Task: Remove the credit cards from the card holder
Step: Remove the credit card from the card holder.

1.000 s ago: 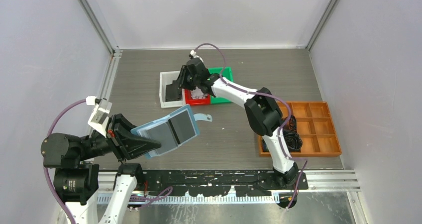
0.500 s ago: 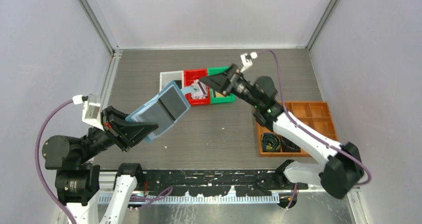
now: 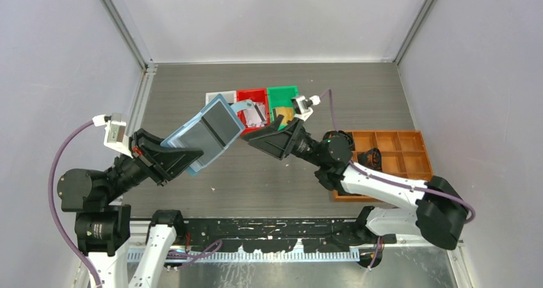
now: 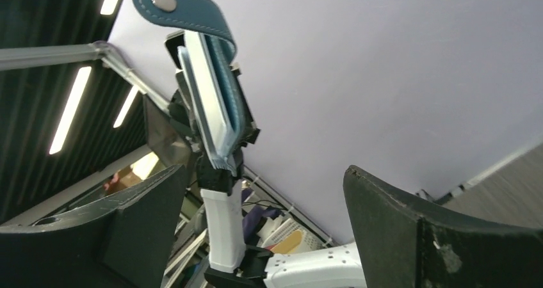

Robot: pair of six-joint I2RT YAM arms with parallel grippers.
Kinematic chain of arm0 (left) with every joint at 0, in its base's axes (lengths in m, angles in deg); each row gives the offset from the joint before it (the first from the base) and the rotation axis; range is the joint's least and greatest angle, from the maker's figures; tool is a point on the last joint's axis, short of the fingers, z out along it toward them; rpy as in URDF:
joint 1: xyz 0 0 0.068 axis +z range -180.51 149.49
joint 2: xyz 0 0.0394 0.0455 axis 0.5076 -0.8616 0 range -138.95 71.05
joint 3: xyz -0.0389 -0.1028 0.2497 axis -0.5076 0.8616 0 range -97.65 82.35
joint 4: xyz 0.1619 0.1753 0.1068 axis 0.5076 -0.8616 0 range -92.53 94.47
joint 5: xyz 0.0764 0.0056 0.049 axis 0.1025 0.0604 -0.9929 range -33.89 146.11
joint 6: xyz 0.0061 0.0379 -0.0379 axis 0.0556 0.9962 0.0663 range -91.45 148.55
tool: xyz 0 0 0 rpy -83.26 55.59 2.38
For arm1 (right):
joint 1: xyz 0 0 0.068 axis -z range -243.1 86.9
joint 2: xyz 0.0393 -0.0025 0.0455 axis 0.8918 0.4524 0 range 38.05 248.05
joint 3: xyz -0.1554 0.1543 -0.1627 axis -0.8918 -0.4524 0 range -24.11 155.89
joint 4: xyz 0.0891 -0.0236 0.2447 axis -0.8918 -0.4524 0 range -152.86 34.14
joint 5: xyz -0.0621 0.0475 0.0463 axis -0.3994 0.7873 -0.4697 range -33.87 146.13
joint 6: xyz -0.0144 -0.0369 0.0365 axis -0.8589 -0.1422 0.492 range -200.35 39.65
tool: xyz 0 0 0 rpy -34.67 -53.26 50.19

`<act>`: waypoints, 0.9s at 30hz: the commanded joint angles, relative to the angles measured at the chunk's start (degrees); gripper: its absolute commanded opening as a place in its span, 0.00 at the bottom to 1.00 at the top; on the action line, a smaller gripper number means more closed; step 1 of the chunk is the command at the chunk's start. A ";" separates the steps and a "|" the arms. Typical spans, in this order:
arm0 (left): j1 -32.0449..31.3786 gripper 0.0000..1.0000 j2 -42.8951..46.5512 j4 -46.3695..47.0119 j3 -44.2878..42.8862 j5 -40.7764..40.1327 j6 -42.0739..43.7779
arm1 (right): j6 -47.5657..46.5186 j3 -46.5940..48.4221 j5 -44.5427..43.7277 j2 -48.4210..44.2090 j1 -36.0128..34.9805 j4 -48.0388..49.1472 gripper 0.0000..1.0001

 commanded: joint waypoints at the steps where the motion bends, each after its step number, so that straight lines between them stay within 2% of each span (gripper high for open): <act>1: 0.16 0.00 -0.78 5.62 -0.54 -0.59 -1.89 | -1.83 8.25 -1.95 4.53 -4.35 10.52 0.96; 5: 0.12 0.00 -0.87 4.50 -1.25 -0.89 -1.83 | -1.89 13.25 -0.95 8.57 -6.42 11.99 0.96; 7: 0.12 0.00 -0.89 4.49 -1.23 -0.84 -2.22 | -1.66 15.11 -0.60 10.44 -6.88 12.71 0.91; 11: 0.14 0.00 -0.53 3.90 -0.93 -0.78 -2.15 | -0.27 17.57 -0.78 11.96 -7.15 12.71 0.70; 15: 0.12 0.01 0.37 2.00 -0.33 -0.91 -0.97 | 0.38 17.82 0.52 11.52 -7.13 11.37 0.37; 17: 0.12 0.13 0.83 0.43 -0.18 -1.24 0.65 | -1.54 17.60 1.65 9.87 -7.08 7.38 0.21; 20: 0.12 0.49 0.93 -2.40 -0.39 -0.30 2.82 | -7.44 17.81 2.62 5.19 -7.14 -5.17 0.02; 22: 0.12 0.73 0.63 -5.86 -1.00 0.78 6.06 | -13.66 20.01 3.91 1.42 -7.11 -17.79 0.01; 23: 0.12 0.80 0.45 -8.15 -1.62 1.03 8.59 | -17.25 22.15 4.52 -0.86 -7.00 -25.18 0.01; 25: 0.18 0.87 -0.02 -12.42 -2.93 1.82 13.40 | -25.59 27.16 5.72 -3.06 -6.97 -44.95 0.01; 27: 0.12 0.90 -0.58 -15.51 -4.20 3.51 17.06 | -32.18 31.87 8.58 -3.77 -6.99 -56.74 0.01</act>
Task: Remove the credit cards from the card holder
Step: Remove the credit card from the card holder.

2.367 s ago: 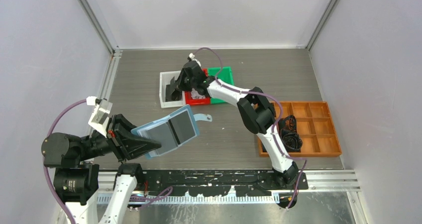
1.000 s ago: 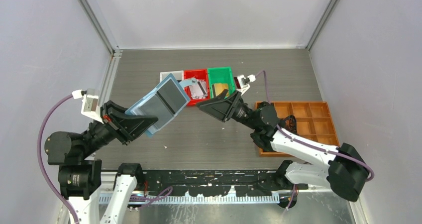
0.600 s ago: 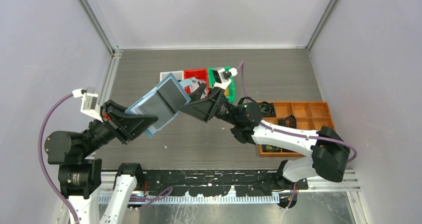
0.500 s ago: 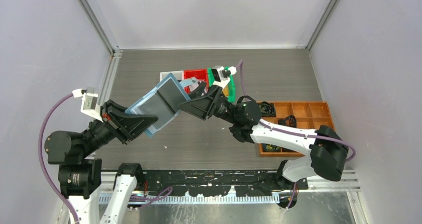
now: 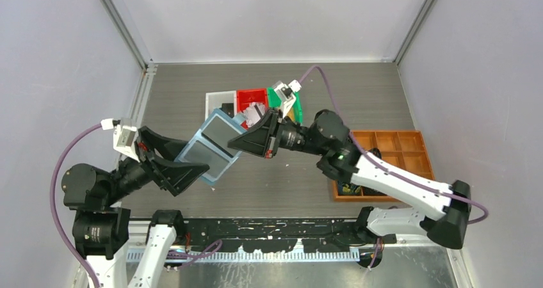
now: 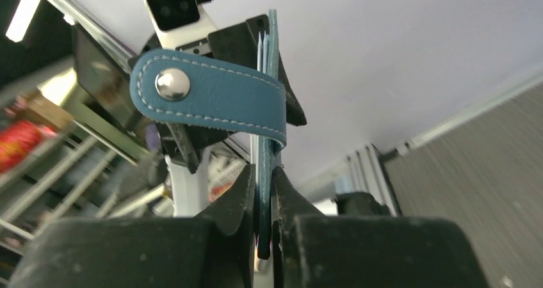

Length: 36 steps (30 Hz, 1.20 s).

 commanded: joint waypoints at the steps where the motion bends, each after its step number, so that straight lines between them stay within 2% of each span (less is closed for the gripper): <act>1: 0.13 0.95 -1.10 -7.33 -3.65 4.33 10.67 | -18.56 12.75 6.16 -5.04 0.00 -31.89 0.01; 5: 0.12 0.95 -1.58 -8.72 -2.82 7.94 14.30 | -26.23 21.69 14.52 -1.10 -0.03 -48.74 0.01; 8: 0.16 0.93 -2.78 -10.32 -2.27 12.82 16.01 | -28.59 25.74 18.25 2.16 -0.13 -54.74 0.01; 11: 0.12 0.90 -6.00 -12.97 -1.93 21.21 15.58 | -31.53 29.22 19.28 4.84 -0.47 -60.01 0.01; 13: 0.12 0.87 -6.87 -14.09 -1.74 22.64 15.90 | -33.57 31.77 19.45 6.52 -0.83 -63.24 0.01; 20: 0.13 0.83 -4.34 -15.99 1.61 23.30 21.51 | -38.05 41.84 19.04 13.95 -3.17 -71.89 0.01; 26: 0.12 0.77 -5.64 -32.00 -0.12 20.71 38.12 | -41.52 49.11 18.85 18.76 -5.58 -78.08 0.01; 30: 0.12 0.66 -6.39 -33.67 -0.46 21.22 39.68 | -44.07 53.65 18.44 21.68 -6.93 -82.62 0.01; 36: 0.12 0.36 -5.84 -33.09 0.25 22.92 39.68 | -48.06 62.37 15.60 27.21 -9.64 -90.25 0.01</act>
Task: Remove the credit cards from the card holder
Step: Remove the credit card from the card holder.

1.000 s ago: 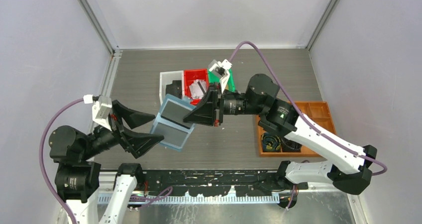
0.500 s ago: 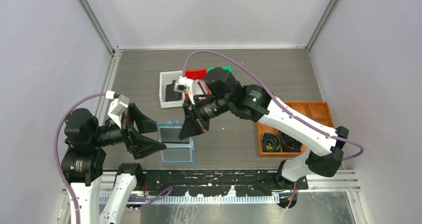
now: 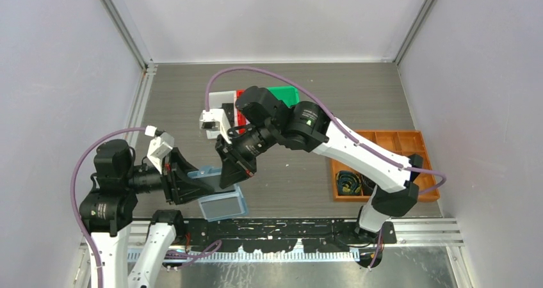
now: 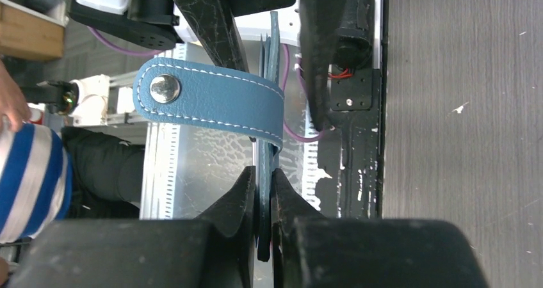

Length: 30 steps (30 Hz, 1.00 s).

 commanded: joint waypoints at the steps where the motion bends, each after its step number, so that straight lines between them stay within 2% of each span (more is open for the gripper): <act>1: 0.12 0.31 0.37 -0.81 -0.82 2.13 3.53 | -3.79 6.69 -0.75 2.00 -1.86 -3.96 0.01; 3: 0.12 0.22 0.84 -0.76 -0.58 2.02 4.38 | -3.97 6.94 -0.77 2.18 -1.85 -3.35 0.04; 7: 0.12 0.02 1.29 -0.37 -0.79 2.20 4.56 | -2.20 1.48 0.77 -1.60 -1.83 4.35 0.31; 9: 0.12 0.00 1.56 1.34 -0.81 2.43 3.22 | 1.47 -6.50 1.44 -6.22 -1.11 14.52 0.51; 11: 0.12 0.00 2.12 6.79 -0.24 2.37 -2.55 | 10.93 -19.81 3.84 -11.80 0.78 34.19 0.60; 15: 0.12 0.00 3.53 21.03 2.19 1.50 -16.48 | 32.42 -41.93 2.08 -20.64 5.23 72.16 0.62; 17: 0.12 0.00 4.39 28.36 3.61 -0.64 -23.99 | 39.80 -48.92 -1.53 -22.83 6.17 83.58 0.62; 20: 0.12 0.00 5.48 38.78 5.79 -5.98 -34.00 | 47.95 -55.70 -5.23 -23.41 6.13 95.47 0.63; 22: 0.12 0.00 6.51 44.56 8.01 -10.89 -40.08 | 52.04 -58.57 -6.93 -23.05 6.16 101.36 0.65; 24: 0.12 0.00 7.14 49.17 9.71 -15.10 -44.78 | 53.48 -60.07 -7.93 -22.92 6.03 103.07 0.67; 28: 0.12 0.00 7.27 48.90 10.14 -19.52 -46.28 | 54.44 -62.63 -10.03 -23.19 5.59 105.62 0.68; 30: 0.12 0.00 7.68 48.54 10.53 -20.57 -46.33 | 54.30 -63.22 -11.21 -23.53 5.49 105.60 0.66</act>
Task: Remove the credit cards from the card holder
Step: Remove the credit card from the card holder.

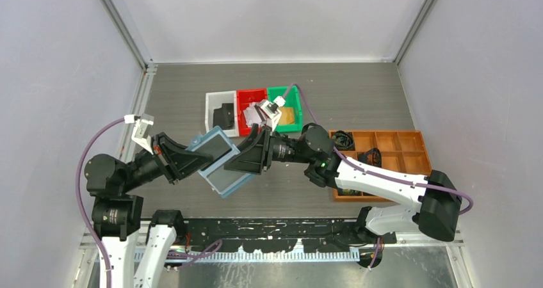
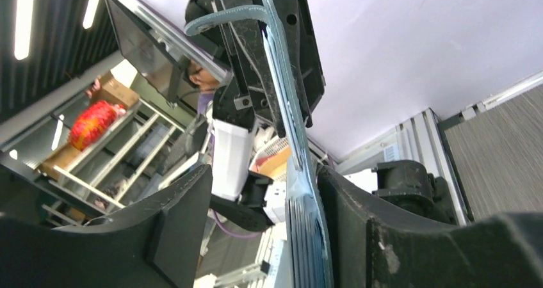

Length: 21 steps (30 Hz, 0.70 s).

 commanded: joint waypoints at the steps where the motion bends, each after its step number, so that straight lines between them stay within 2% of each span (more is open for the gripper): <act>1: 0.16 0.00 1.42 7.81 -0.01 -6.94 -5.54 | 3.55 -0.73 -3.82 -1.81 -0.70 9.45 0.62; 3: 0.16 0.00 2.13 7.15 0.29 -7.50 -5.64 | 2.80 -0.46 -4.61 -2.11 -0.66 7.60 0.44; 5: 0.16 0.01 2.62 6.24 0.56 -7.17 -5.25 | 0.29 1.20 -5.68 -3.19 -0.69 -0.18 0.21; 6: 0.16 0.08 2.81 5.86 0.71 -6.50 -4.80 | -2.39 2.90 -6.00 -4.10 -0.69 -6.90 0.15; 8: 0.17 0.31 2.98 3.61 0.53 -4.65 -3.48 | -8.77 7.27 -5.58 -5.49 -0.73 -20.72 0.06; 11: 0.17 0.44 2.88 2.01 0.93 -0.47 -1.60 | -17.22 16.70 -3.34 -4.45 -0.60 -41.85 0.01; 13: 0.17 0.45 2.84 0.83 1.42 0.61 -0.30 | -21.50 23.31 -0.56 -1.76 -0.60 -53.32 0.01; 16: 0.16 0.44 2.62 0.50 2.32 0.78 0.40 | -25.43 31.81 3.65 2.73 -0.64 -66.11 0.01; 21: 0.16 0.33 2.11 -0.87 2.33 1.61 2.56 | -30.98 39.51 5.97 6.38 -0.85 -76.36 0.01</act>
